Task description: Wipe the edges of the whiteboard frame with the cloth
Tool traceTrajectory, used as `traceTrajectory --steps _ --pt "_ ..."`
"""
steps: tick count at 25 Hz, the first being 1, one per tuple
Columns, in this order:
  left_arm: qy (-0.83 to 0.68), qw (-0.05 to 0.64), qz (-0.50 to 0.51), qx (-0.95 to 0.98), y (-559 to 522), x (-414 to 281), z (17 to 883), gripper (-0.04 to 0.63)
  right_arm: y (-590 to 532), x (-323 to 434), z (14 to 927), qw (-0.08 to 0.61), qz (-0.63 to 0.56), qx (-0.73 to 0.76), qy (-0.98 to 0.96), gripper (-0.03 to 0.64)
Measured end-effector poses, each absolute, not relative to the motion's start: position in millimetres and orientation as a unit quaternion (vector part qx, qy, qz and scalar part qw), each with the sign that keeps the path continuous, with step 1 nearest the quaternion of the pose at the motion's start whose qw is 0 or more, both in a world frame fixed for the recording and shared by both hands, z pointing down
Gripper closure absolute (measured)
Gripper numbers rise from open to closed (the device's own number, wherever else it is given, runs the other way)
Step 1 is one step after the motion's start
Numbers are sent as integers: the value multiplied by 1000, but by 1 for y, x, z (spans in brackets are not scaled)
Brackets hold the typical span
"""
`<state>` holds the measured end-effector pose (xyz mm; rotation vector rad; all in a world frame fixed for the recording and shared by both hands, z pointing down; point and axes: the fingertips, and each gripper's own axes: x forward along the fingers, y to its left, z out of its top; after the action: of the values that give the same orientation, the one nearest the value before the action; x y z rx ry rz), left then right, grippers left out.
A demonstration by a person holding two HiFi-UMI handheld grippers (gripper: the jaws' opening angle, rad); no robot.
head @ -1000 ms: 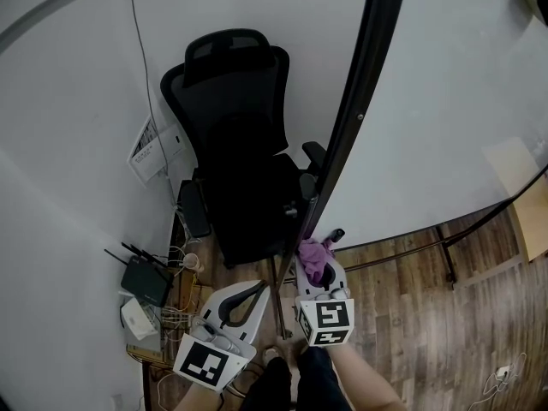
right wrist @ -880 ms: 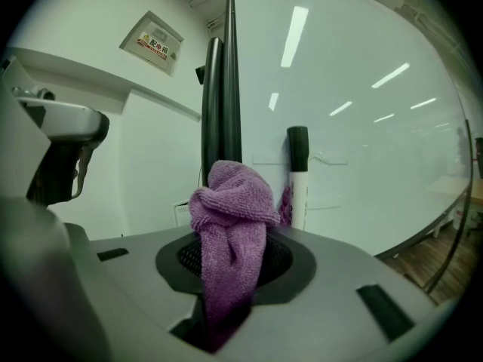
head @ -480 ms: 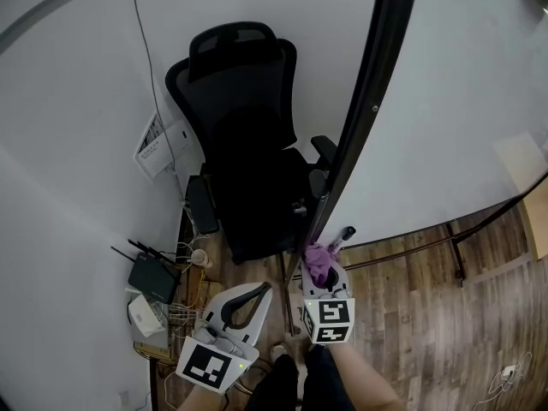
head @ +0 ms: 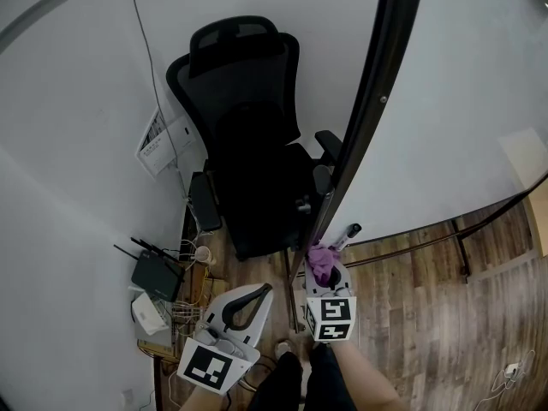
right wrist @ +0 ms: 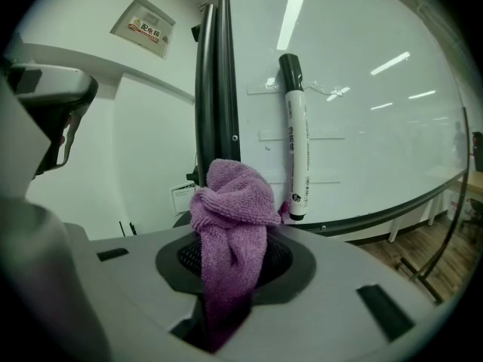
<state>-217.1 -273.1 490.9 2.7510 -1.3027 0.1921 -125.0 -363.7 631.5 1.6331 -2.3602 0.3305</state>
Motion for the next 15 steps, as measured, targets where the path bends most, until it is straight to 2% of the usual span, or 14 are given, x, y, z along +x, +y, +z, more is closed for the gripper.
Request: traceTrajectory --steps 15 --pt "-428 44 71 900 -268 -217 496 578 -363 -125 653 144 134 552 -810 515"
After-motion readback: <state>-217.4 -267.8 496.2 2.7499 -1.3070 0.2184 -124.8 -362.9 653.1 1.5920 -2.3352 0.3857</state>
